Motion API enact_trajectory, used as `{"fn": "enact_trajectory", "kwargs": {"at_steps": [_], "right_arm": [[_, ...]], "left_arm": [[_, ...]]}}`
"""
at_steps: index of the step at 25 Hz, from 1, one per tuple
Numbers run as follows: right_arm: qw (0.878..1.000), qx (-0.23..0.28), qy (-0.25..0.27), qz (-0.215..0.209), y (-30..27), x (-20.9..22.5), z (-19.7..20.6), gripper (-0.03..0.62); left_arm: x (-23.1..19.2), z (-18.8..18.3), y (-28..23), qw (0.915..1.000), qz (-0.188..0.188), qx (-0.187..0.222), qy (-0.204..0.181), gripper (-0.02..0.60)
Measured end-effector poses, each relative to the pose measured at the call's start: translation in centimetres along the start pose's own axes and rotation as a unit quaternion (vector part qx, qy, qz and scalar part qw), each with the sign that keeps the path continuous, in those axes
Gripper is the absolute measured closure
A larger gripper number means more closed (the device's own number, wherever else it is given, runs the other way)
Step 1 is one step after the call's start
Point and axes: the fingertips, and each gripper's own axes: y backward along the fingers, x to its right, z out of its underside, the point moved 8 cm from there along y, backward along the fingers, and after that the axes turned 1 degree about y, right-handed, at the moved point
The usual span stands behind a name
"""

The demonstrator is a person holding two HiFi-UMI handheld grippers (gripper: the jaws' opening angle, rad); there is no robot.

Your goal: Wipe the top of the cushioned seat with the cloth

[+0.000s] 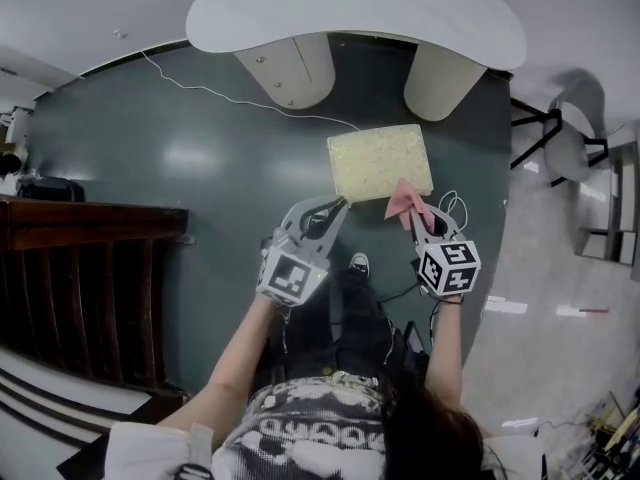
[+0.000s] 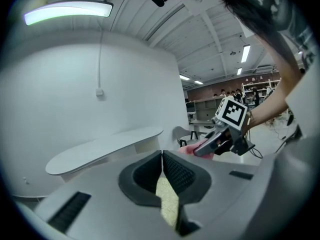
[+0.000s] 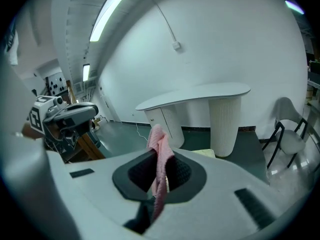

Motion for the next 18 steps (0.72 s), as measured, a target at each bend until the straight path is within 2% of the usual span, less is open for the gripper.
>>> {"fn": "enact_trajectory", "kwargs": {"at_steps": [9,18], "right_arm": [[0.999,0.03,-0.004,-0.011,4.9,-2.5,-0.7,0.582],[0.999,0.041,-0.006,0.004,6.7,-3.5,-1.8,0.582]], "left_arm": [[1.3,-1.8,3.6,0.9993,-0.037,0.001,0.008,0.574],[1.4,-4.7,3.0,0.9999,-0.003,0.013,-0.007,0.574]]}}
